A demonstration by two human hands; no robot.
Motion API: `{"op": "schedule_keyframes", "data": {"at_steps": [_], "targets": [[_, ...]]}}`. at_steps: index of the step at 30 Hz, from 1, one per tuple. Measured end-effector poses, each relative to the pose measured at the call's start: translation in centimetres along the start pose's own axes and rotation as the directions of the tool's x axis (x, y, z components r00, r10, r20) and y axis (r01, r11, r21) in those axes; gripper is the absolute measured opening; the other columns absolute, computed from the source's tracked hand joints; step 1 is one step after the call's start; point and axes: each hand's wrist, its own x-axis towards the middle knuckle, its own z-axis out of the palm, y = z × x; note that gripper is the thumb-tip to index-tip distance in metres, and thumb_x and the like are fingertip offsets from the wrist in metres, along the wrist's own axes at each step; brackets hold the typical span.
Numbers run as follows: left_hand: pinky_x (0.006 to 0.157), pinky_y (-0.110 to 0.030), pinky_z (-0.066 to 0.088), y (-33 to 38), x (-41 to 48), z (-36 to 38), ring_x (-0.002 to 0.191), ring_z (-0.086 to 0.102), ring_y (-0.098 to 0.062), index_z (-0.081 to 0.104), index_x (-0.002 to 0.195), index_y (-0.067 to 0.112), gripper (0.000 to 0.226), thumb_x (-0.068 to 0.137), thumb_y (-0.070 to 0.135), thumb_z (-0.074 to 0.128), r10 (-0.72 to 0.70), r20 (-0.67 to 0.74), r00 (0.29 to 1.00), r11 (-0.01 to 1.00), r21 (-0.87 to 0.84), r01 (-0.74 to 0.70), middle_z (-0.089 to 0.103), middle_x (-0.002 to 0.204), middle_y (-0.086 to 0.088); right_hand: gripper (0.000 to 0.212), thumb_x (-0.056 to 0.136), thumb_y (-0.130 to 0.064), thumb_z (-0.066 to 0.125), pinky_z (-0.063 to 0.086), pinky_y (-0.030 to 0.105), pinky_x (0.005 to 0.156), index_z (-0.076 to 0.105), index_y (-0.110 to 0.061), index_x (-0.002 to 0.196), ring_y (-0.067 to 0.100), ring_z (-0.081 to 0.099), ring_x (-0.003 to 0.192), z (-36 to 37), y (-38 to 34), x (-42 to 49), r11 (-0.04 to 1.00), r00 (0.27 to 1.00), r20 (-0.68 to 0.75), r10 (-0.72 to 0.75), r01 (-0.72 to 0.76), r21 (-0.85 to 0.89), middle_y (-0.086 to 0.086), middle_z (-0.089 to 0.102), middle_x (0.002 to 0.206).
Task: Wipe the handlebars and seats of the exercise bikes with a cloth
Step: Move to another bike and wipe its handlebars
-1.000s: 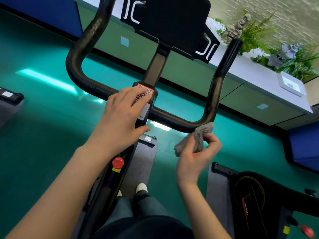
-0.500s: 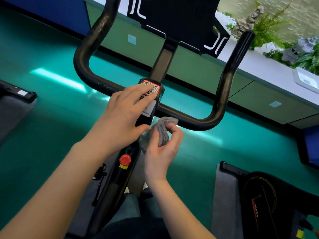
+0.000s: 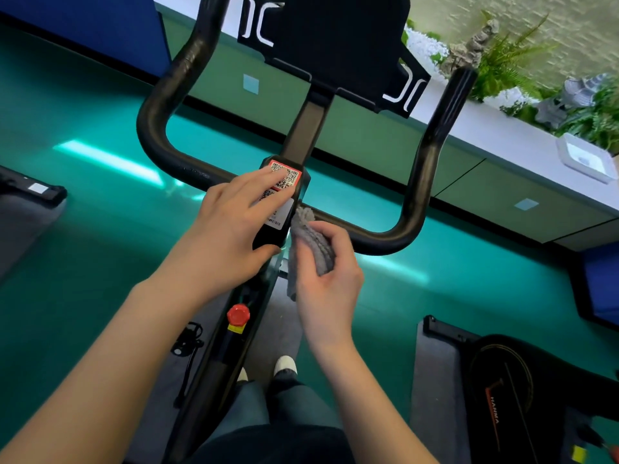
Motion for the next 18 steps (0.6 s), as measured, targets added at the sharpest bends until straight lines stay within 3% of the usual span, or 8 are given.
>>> {"op": "schedule_keyframes", "data": {"at_steps": [3, 6, 9, 12, 15, 18], "targets": [[0.109, -0.042, 0.021, 0.0, 0.0, -0.1, 0.140, 0.025, -0.019, 0.042, 0.140, 0.016, 0.081, 0.069, 0.019, 0.080, -0.008, 0.002, 1.000, 1.000, -0.016, 0.008, 0.035, 0.149, -0.001, 0.023, 0.083, -0.005, 0.064, 0.043, 0.007, 0.071, 0.060, -0.026, 0.092, -0.008, 0.059, 0.077, -2.5, -0.8, 1.8, 0.997, 0.998, -0.042, -0.053, 0.055, 0.052, -0.024, 0.064, 0.083], [0.110, -0.040, 0.021, 0.4, 0.1, 0.0, 0.139, 0.025, -0.020, 0.043, 0.139, 0.015, 0.079, 0.070, 0.024, 0.079, -0.015, -0.008, 1.000, 1.000, -0.020, 0.015, 0.036, 0.148, -0.001, 0.016, 0.084, -0.007, 0.064, 0.045, 0.013, 0.068, 0.061, -0.019, 0.094, -0.003, 0.060, 0.075, -4.5, -1.4, 4.7, 0.986, 0.985, -0.076, -0.155, 0.149, -0.075, -0.017, 0.065, 0.081], [0.108, -0.041, 0.025, 0.8, 0.1, 0.1, 0.136, 0.031, -0.023, 0.048, 0.135, 0.010, 0.072, 0.072, 0.026, 0.078, -0.033, -0.049, 0.998, 0.999, -0.024, 0.031, 0.041, 0.144, -0.005, 0.015, 0.085, -0.004, 0.060, 0.047, 0.030, 0.074, 0.063, -0.014, 0.095, 0.019, 0.062, 0.085, -3.4, -2.0, 7.4, 0.948, 0.971, 0.214, -0.105, 0.163, -0.274, -0.001, 0.068, 0.088], [0.105, -0.041, 0.029, 1.0, 0.2, 0.3, 0.133, 0.036, -0.026, 0.050, 0.132, 0.008, 0.069, 0.071, 0.024, 0.079, -0.039, -0.070, 0.997, 0.999, -0.019, 0.037, 0.045, 0.140, -0.007, 0.021, 0.087, -0.004, 0.054, 0.035, 0.021, 0.062, 0.065, -0.015, 0.101, 0.020, 0.053, 0.076, -1.9, -2.2, 8.9, 0.834, 0.864, 0.502, -0.031, 0.300, -0.464, -0.002, 0.062, 0.085], [0.106, -0.040, 0.029, 1.0, 0.1, 0.4, 0.133, 0.036, -0.026, 0.050, 0.132, 0.008, 0.069, 0.071, 0.023, 0.079, -0.041, -0.079, 0.996, 0.999, -0.022, 0.039, 0.045, 0.140, -0.007, 0.023, 0.090, -0.006, 0.050, 0.040, 0.013, 0.039, 0.064, -0.020, 0.099, 0.018, 0.056, 0.057, -2.4, -2.7, 10.3, 0.818, 0.810, 0.583, 0.061, 0.294, -0.495, 0.000, 0.061, 0.081], [0.107, -0.039, 0.027, 1.0, 0.0, 0.4, 0.134, 0.034, -0.025, 0.048, 0.133, 0.009, 0.069, 0.073, 0.024, 0.078, -0.052, -0.072, 0.996, 0.998, -0.023, 0.051, 0.044, 0.141, -0.006, 0.023, 0.089, -0.004, 0.049, 0.038, 0.003, 0.042, 0.066, -0.016, 0.100, -0.004, 0.055, 0.058, -4.5, -2.7, 11.1, 0.760, 0.785, 0.605, 0.138, 0.308, -0.572, -0.017, 0.054, 0.070]]}}
